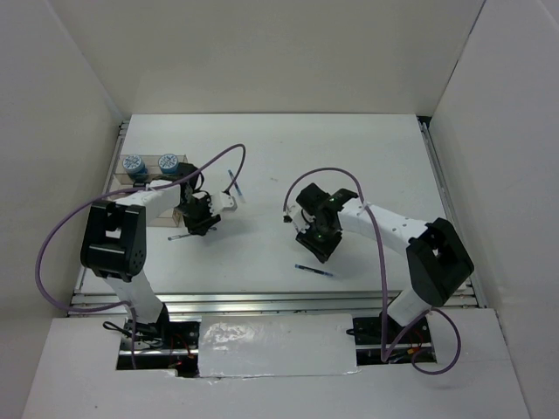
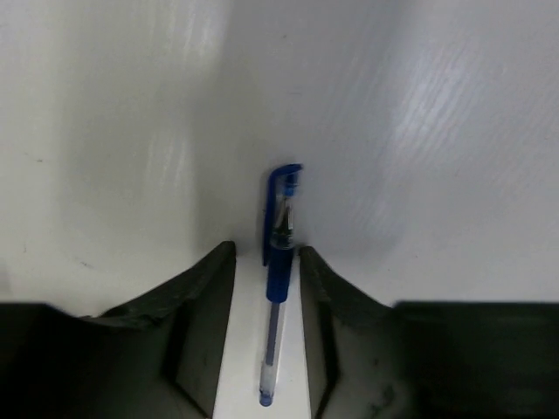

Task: Sort the stationery into containers
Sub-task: Pick up the pen from the center of the board.

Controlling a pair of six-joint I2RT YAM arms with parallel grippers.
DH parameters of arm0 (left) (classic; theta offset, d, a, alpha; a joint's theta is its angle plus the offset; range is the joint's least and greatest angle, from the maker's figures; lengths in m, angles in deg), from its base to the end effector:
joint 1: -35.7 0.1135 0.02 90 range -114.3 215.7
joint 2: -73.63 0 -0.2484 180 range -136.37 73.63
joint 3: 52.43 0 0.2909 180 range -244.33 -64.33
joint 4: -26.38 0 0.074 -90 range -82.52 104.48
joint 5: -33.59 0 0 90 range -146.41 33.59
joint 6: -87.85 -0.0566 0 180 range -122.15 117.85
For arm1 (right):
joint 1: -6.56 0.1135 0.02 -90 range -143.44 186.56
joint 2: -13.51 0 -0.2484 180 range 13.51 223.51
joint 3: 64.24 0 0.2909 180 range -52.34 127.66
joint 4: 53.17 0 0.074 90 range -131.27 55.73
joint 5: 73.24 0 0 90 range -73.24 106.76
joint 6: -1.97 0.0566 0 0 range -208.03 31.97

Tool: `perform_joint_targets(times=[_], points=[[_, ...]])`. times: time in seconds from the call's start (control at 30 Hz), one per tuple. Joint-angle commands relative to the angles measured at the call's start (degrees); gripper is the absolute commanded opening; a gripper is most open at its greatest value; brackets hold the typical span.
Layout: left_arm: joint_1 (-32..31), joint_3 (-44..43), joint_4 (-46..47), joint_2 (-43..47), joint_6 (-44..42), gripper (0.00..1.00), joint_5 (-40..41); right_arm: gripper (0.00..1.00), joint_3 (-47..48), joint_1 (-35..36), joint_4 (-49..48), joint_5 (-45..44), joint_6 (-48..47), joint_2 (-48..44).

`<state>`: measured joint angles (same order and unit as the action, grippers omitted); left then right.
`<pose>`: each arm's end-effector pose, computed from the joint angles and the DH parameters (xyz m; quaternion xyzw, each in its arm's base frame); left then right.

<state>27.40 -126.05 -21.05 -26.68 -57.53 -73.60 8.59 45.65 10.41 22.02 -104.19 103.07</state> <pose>0.3532 -0.0684 0.1040 0.5342 0.8210 -0.0811 0.1843 0.2440 0.2049 0.1497 -0.4650 0.8801 0.0616 0.0736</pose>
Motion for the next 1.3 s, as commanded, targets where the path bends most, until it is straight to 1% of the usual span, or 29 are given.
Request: perform_joint_targets(times=[0.0, 0.1, 0.13, 0.2, 0.23, 0.33, 0.4, 0.53, 0.7, 1.0, 1.07, 1.13, 1.17, 1.23, 1.27], points=[[0.9, -1.2, -1.3, -2.0, -1.3, 0.41, 1.0, 0.44, -1.2, 1.1, -0.6, -0.8, -0.8, 1.0], [1.1, -0.9, -1.5, -1.7, -1.6, 0.32, 0.1, 0.45, -1.7, 2.0, -1.5, -1.3, -0.5, 1.6], [0.9, -0.9, -1.8, -1.7, -1.7, 0.26, -0.7, 0.45, -1.8, 2.2, -1.7, -1.4, -0.4, 1.8], [0.7, -1.1, -2.4, -1.5, -1.1, 0.21, -1.8, 0.44, -1.8, 2.9, -1.9, -1.2, -0.2, 2.5], [0.5, -1.3, -3.4, -1.5, -0.8, 0.15, -2.3, 0.44, -1.7, 3.0, -2.0, -1.0, 0.1, 2.8], [-0.6, -2.5, -5.2, -0.9, 1.1, 0.07, -5.5, 0.41, -1.8, 4.2, -2.5, -0.2, 0.7, 3.4], [-1.1, -2.8, -5.3, 0.1, 3.1, 0.05, -6.7, 0.39, -2.0, 5.5, -3.1, 0.0, 1.0, 4.0], [-1.7, -4.7, -6.2, 1.4, 5.8, 0.00, -10.2, 0.37, -2.8, 7.0, -4.1, 0.0, 1.1, 5.4], [-2.0, -7.3, -9.0, 3.0, 8.3, 0.00, -15.5, 0.36, -4.1, 7.7, -5.7, -0.8, 0.8, 7.2], [-3.0, -8.9, -12.5, 6.9, 8.4, 0.00, -17.6, 0.35, -4.4, 7.8, -8.2, -2.4, 0.6, 9.8], [-2.8, -9.2, -13.2, 8.3, 8.1, 0.00, -17.7, 0.31, -4.4, 7.9, -8.4, -3.1, 0.6, 10.3], [-2.3, -10.2, -15.0, 10.0, 6.5, 0.00, -17.5, 0.21, -4.6, 8.0, -8.6, -3.3, 0.4, 10.5], [-2.2, -11.3, -15.9, 10.7, 5.6, 0.00, -17.4, 0.11, -4.7, 8.0, -8.6, -3.4, 0.4, 10.5], [-1.5, -12.5, -19.7, 12.1, 0.6, 0.00, -15.0, 0.03, -4.5, 8.0, -8.1, -3.4, 0.3, 10.3], [-1.3, -13.7, -22.0, 12.3, -3.4, 0.00, -13.7, 0.00, -4.3, 7.9, -7.8, -2.8, 0.3, 10.2]])
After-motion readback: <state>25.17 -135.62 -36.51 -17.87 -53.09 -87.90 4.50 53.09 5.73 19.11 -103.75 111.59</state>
